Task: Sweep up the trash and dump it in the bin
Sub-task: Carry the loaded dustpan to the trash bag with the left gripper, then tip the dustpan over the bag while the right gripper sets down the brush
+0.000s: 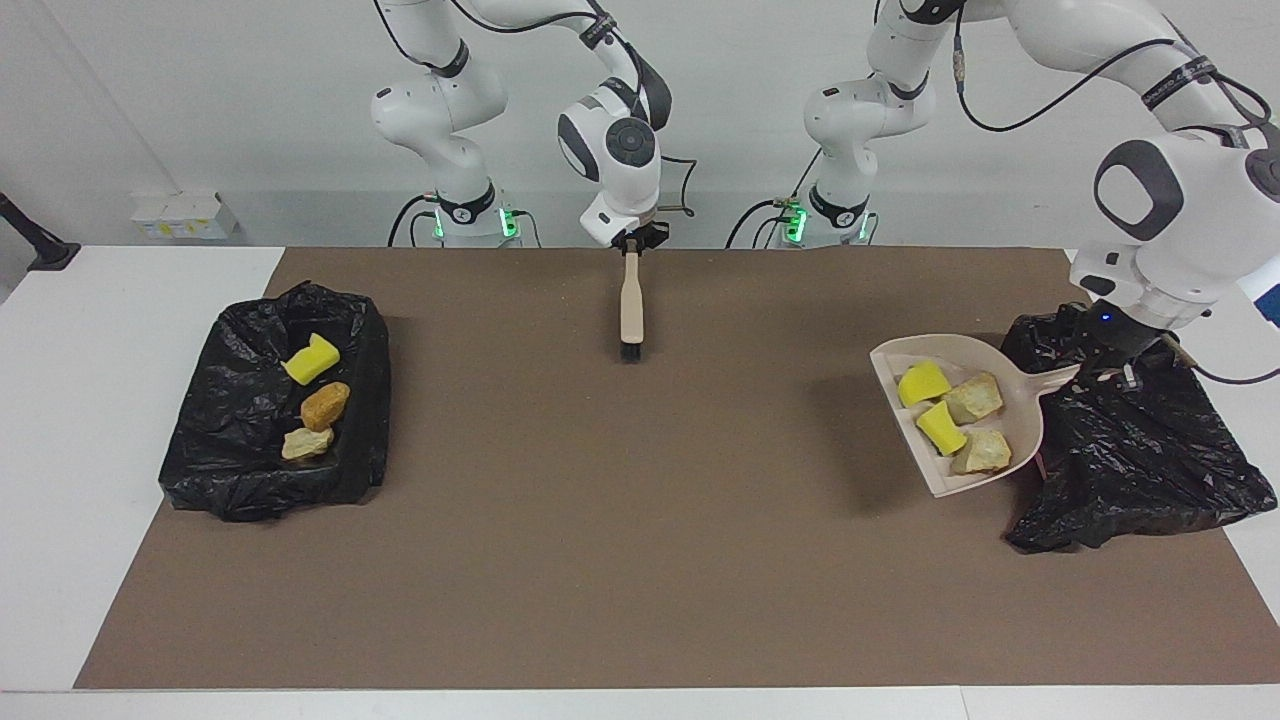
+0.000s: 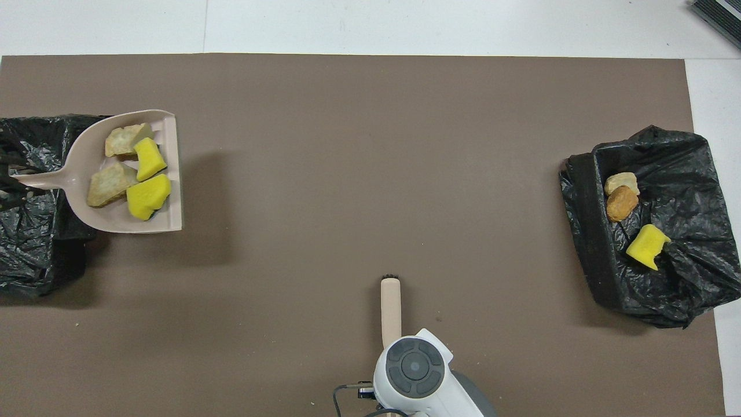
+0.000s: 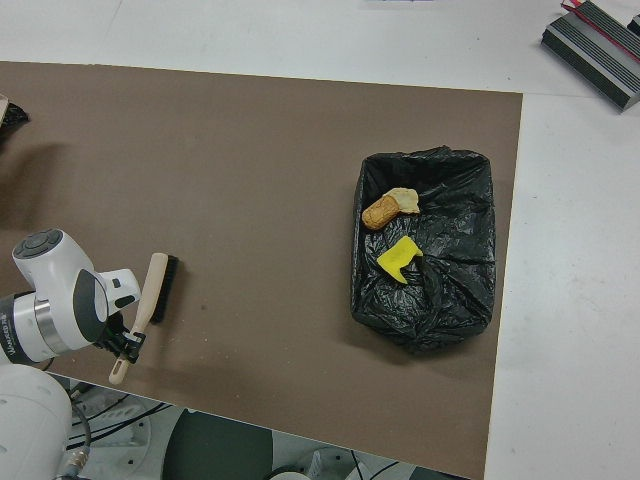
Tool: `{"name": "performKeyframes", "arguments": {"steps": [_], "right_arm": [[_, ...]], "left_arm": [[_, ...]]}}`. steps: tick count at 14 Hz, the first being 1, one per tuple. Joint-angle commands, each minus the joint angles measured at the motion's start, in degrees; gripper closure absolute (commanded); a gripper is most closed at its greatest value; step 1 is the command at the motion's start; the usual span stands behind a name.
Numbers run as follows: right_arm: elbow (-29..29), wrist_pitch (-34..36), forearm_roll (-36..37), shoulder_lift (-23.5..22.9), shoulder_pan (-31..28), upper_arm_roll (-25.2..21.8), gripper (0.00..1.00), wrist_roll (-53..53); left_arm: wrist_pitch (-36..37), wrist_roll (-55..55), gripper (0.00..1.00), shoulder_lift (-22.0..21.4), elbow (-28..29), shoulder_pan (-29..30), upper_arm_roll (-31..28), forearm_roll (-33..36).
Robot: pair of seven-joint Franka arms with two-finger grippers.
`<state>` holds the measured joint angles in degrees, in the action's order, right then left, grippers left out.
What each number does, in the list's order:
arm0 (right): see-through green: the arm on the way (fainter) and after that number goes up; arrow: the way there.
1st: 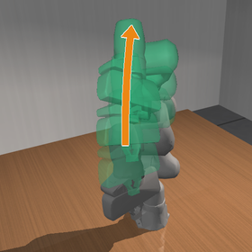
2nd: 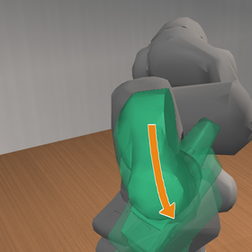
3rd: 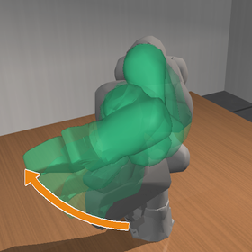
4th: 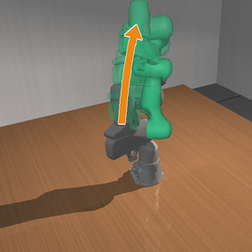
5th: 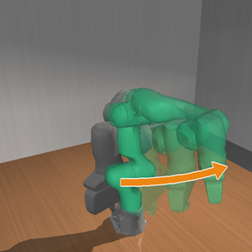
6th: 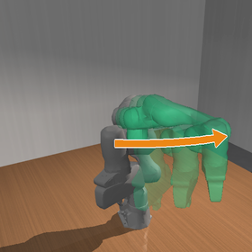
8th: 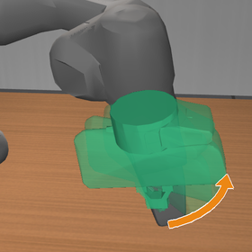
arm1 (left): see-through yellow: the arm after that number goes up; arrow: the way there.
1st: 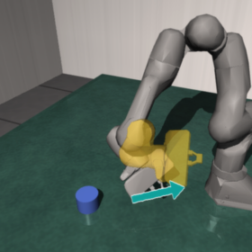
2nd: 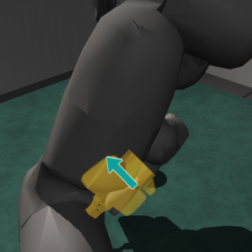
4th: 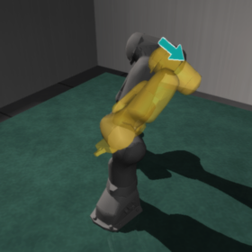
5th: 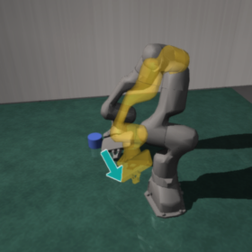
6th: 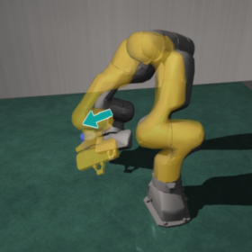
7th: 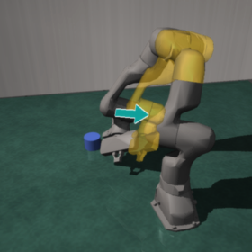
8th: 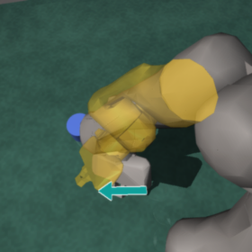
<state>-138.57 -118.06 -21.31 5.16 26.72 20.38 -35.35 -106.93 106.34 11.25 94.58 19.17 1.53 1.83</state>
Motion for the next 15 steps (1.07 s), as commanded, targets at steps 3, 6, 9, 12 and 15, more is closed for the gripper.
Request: {"name": "performKeyframes", "arguments": {"steps": [3,6,9,12,15], "right_arm": [[4.1,3.1,-1.0,0.6,-4.2,-0.2,0.06,1.7],[5.8,4.0,0.2,3.6,-8.3,-0.4,0.0,1.4],[12.9,8.0,4.3,5.9,-15.0,-0.4,0.0,1.6],[23.7,14.6,7.8,5.9,-21.5,-0.4,0.0,2.5],[33.5,21.4,10.3,5.4,-27.4,-0.5,0.0,2.8]], "left_arm": [[-1.0,12.8,1.0,3.9,-7.4,7.7,0.8,4.7],[-6.3,16.2,1.0,4.8,-8.5,10.0,0.7,9.1],[-11.2,13.6,1.0,5.3,-8.4,9.4,0.7,17.1],[-13.2,5.5,1.0,5.3,-7.9,7.6,0.8,27.6],[-13.9,-3.3,1.0,4.0,-5.0,4.5,0.8,39.4]]}}
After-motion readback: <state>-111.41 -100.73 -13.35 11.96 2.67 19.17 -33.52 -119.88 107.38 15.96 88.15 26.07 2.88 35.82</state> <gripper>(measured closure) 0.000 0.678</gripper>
